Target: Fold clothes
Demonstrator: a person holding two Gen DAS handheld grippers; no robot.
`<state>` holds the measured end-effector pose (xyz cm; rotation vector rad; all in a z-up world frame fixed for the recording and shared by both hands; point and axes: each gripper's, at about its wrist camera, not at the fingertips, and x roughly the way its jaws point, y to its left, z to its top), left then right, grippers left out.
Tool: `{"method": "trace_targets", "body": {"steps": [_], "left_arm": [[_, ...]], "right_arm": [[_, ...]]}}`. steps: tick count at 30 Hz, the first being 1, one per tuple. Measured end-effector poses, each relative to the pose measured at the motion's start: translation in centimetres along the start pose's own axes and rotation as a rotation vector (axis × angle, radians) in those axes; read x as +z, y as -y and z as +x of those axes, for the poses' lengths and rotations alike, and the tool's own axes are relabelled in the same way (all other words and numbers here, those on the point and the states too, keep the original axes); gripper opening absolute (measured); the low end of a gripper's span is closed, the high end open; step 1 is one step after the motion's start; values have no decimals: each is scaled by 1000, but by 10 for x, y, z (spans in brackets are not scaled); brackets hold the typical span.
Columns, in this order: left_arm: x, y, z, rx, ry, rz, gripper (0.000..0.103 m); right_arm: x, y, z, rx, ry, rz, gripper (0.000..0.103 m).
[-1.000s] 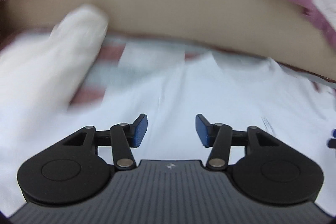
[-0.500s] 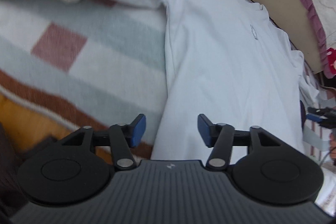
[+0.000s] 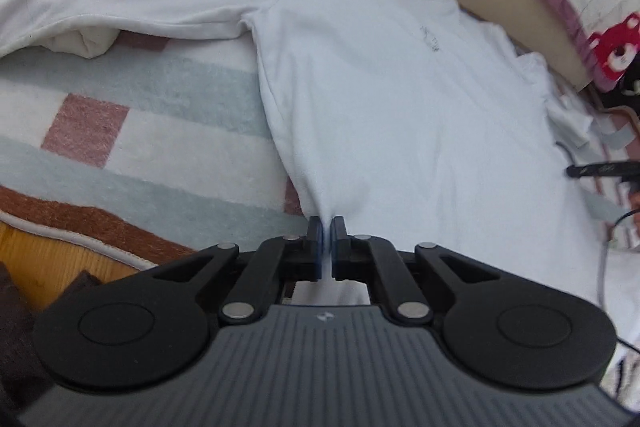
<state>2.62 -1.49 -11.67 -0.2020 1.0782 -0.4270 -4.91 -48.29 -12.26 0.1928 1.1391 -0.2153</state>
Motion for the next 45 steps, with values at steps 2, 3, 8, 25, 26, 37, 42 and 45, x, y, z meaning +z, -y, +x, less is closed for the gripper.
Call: {"method": "trace_targets", "body": {"steps": [2,3,8,25,26,37,42,45], "left_arm": [[-2,-1,2,-42,-10,-19,3],[-3,0,5,-60,-19,-22,3],[-3,19,27,3,-91,70,6],[108,-6,101,105,122,12,70],[106,-2,103,130,126,30,76],[122,-61,102,-132,209,-390,81],[139,-44,106,170,278,-205,4],[147,-20,105,341,323,-46,4]], "right_arm": [[-3,-10,2,-60,5,-65,3],[-4,-17,3,-86,10,-108,3],[-5,-31,10,-152,-1,-224,3],[-12,3,5,108,-30,79,10],[-12,3,6,108,-28,85,10],[-2,34,22,288,10,334,57],[0,33,27,286,66,295,6],[0,25,10,253,127,222,5]]}}
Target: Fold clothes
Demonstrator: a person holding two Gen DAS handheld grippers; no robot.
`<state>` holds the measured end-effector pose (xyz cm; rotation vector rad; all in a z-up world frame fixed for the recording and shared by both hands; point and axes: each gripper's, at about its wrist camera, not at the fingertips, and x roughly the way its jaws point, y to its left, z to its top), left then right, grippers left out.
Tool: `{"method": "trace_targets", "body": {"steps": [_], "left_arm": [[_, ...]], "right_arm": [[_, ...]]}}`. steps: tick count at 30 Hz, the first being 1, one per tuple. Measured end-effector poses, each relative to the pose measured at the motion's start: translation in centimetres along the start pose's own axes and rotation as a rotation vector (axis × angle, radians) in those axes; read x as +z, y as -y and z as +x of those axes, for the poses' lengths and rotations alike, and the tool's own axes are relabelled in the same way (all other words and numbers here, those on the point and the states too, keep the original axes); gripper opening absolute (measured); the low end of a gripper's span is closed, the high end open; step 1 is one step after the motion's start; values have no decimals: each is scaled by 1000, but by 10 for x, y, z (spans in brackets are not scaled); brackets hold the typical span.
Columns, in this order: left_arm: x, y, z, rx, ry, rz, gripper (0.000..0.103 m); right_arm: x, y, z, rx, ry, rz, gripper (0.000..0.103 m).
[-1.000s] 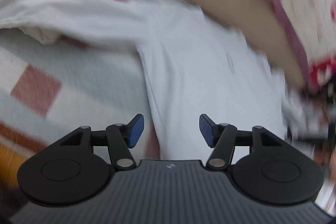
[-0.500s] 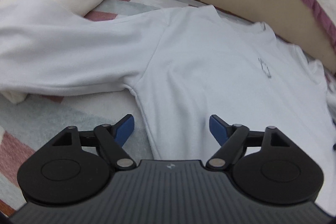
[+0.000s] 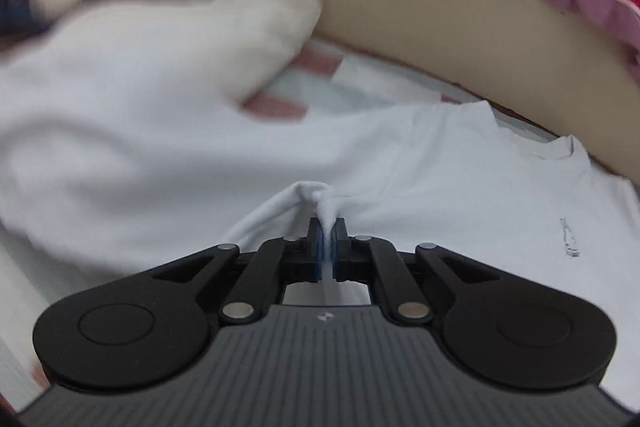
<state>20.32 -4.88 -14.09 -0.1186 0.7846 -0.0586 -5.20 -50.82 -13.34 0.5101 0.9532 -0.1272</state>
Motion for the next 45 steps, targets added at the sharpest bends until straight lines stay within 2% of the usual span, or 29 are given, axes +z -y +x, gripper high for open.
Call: {"method": "trace_targets", "body": {"steps": [2,4,6,7,8,9,10,11,13,15,17,20,24,27,30,31,34,36,38,40,43,45], "left_arm": [[2,14,3,63,-5,60,5],[-2,22,14,145,-57,103,12],[-2,27,15,217,-101,112,33],[-2,30,11,241,-111,117,37],[0,36,3,236,-104,140,41],[1,42,-6,228,-96,162,44],[3,50,-19,192,-80,187,45],[5,61,-32,143,-64,209,48],[7,88,-55,17,-51,253,50],[3,124,-65,-104,-61,289,50],[-3,164,-67,-220,-80,322,50],[-12,224,-69,-390,-109,371,50],[-30,298,-55,-510,-138,463,47],[-37,347,-49,-569,-123,591,49],[-41,386,-37,-577,-135,711,50],[-42,396,-31,-574,-145,738,50],[-42,415,-10,-558,-164,760,50],[-42,420,-3,-556,-158,738,50],[-41,424,3,-564,-148,703,50],[-42,427,8,-578,-142,677,52],[-52,435,21,-596,-172,667,55],[-61,442,30,-594,-222,678,57]], "right_arm": [[-1,0,-1,-35,-24,-12,4],[-1,5,2,-68,-65,-4,3],[2,14,-1,-92,-80,42,3],[5,19,-6,-126,-72,59,3],[7,23,-14,-202,-45,68,4],[11,30,-24,-293,-13,74,10],[16,41,-36,-353,27,107,18],[20,61,-50,-322,78,196,22],[30,101,-77,-253,180,376,41],[33,145,-87,-112,253,600,42],[32,183,-84,-39,285,775,42],[32,215,-73,-93,302,885,44],[40,231,-51,-61,316,905,44],[47,243,-34,-39,327,916,43],[67,236,-20,-99,368,807,37],[76,231,-15,-131,370,749,4],[96,218,-14,-223,377,614,5],[96,216,-46,-228,518,610,5],[97,213,-90,-325,683,570,5],[93,210,-129,-467,815,529,5],[82,238,-125,-492,767,630,5],[75,256,-123,-508,734,696,5]]}}
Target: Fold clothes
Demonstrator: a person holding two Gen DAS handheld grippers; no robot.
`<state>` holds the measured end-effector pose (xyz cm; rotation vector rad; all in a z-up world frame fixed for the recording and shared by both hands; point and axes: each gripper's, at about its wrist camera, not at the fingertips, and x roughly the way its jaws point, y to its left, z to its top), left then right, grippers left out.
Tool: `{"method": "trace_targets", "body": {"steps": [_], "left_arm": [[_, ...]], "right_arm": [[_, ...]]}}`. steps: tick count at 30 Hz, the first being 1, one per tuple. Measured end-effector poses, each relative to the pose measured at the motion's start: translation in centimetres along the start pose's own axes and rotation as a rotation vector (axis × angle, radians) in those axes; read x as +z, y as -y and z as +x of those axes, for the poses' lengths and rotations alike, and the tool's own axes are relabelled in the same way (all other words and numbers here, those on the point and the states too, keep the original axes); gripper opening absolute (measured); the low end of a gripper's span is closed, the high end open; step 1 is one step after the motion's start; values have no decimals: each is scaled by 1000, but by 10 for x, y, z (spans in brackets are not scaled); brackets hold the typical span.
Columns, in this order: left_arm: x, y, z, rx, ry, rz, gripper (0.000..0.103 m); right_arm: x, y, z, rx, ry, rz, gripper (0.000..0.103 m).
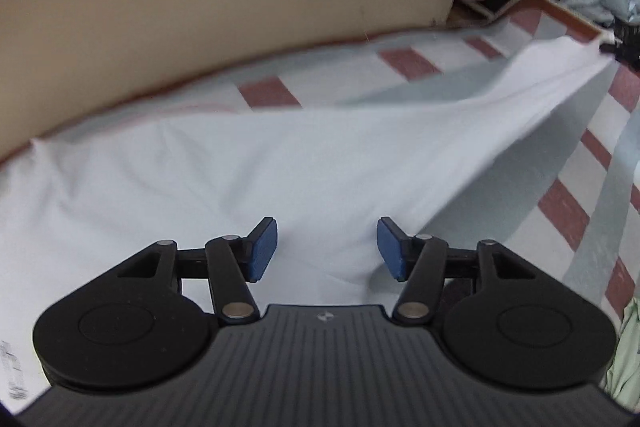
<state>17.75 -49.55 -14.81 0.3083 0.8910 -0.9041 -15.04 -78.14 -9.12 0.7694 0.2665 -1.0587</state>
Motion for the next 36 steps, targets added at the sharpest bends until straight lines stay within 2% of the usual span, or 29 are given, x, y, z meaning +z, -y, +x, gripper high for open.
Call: {"method": "trace_targets", "body": {"steps": [2,6,8,12,14,16,19,20,22,23,24,25,27,28,31,35,36], "left_arm": [[-3,5,9,14,-33,27,58],[-7,7,8,4,-23,41,64],[-7,5,6,-14,-24,18,65],[-14,-8,1,-51,-25,-62,66],[-18,-12,-3,-59,-21,-84,66],[-24,-16,-8,-62,-30,-123,66],[-35,-24,-18,-72,-57,-189,66],[-39,-26,-22,-72,-66,-205,66],[-48,-32,-32,-71,-82,-238,66],[-54,-39,-41,-60,-80,-262,66],[-60,-47,-50,-49,-77,-286,66],[-66,-54,-59,-38,-75,-309,67],[-78,-69,-77,-16,-70,-357,67],[-84,-76,-86,-6,-67,-381,67],[-104,-101,-117,46,-45,-446,67],[-148,-141,-191,182,103,-597,67],[-159,-151,-210,217,140,-635,69]], "right_arm": [[1,17,10,-47,-33,44,5],[2,41,26,-124,-78,104,5],[4,33,25,-109,-39,91,5],[5,23,-8,57,158,50,4],[3,24,-17,61,196,38,4],[-3,25,-6,-77,138,5,4],[-14,51,28,-305,-96,82,8],[-17,61,33,-350,-138,128,11],[-17,72,30,-419,-133,182,21],[-15,69,25,-434,-107,167,26],[-12,66,20,-446,-80,150,44],[-11,58,13,-431,-43,125,53],[-9,39,1,-348,-4,83,53],[-12,27,-4,-270,-7,57,53],[-31,-27,-11,30,-80,-80,53],[-87,-112,-25,403,-240,-264,53],[-110,-134,-31,456,-275,-338,53]]}}
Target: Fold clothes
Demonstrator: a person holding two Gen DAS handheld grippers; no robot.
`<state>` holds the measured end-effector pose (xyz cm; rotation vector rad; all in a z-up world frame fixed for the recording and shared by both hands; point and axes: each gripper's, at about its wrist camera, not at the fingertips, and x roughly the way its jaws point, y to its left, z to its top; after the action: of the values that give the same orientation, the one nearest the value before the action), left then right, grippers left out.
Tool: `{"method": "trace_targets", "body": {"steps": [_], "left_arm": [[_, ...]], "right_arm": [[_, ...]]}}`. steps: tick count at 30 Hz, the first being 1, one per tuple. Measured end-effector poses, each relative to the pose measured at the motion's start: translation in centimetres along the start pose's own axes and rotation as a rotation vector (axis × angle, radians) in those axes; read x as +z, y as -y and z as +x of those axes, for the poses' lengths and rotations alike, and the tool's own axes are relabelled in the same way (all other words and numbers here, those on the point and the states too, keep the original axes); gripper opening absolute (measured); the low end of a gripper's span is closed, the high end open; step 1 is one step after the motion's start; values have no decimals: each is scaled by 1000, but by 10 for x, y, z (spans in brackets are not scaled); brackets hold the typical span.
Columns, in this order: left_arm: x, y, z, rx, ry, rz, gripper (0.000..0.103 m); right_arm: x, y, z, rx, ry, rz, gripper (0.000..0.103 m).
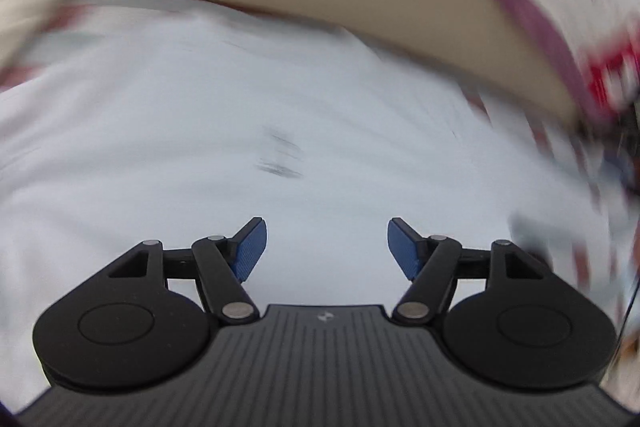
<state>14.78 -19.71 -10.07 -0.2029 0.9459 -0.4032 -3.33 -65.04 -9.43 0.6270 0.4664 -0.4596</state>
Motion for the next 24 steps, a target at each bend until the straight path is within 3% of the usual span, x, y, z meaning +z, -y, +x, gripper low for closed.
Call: {"method": "trace_targets", "body": {"steps": [4,13,15,17,19,23,24], "left_arm": [[2,-70,-64,99,163,-157,69],[-8,-254,-165,482,283,-367,69],[-3,-298,-186,537,309,-435,70],[-6,-341,-193,472,300,-585,69],[-12,-377,-190,362,276,-713,69],[-30,-407,-160,201,269,-872,69],[-35,-414,-154,168,275,-912,69]], "right_arm": [[-48,-101,3,150,-139,-266,52],[-143,-317,-16,474,-405,-830,52],[-164,-365,-20,546,-464,-955,52],[-186,-411,-24,616,-521,-1073,52],[-220,-434,-20,656,-546,-1090,52],[-287,-478,-11,731,-595,-1120,52],[-297,-480,-4,713,-601,-1108,52]]}}
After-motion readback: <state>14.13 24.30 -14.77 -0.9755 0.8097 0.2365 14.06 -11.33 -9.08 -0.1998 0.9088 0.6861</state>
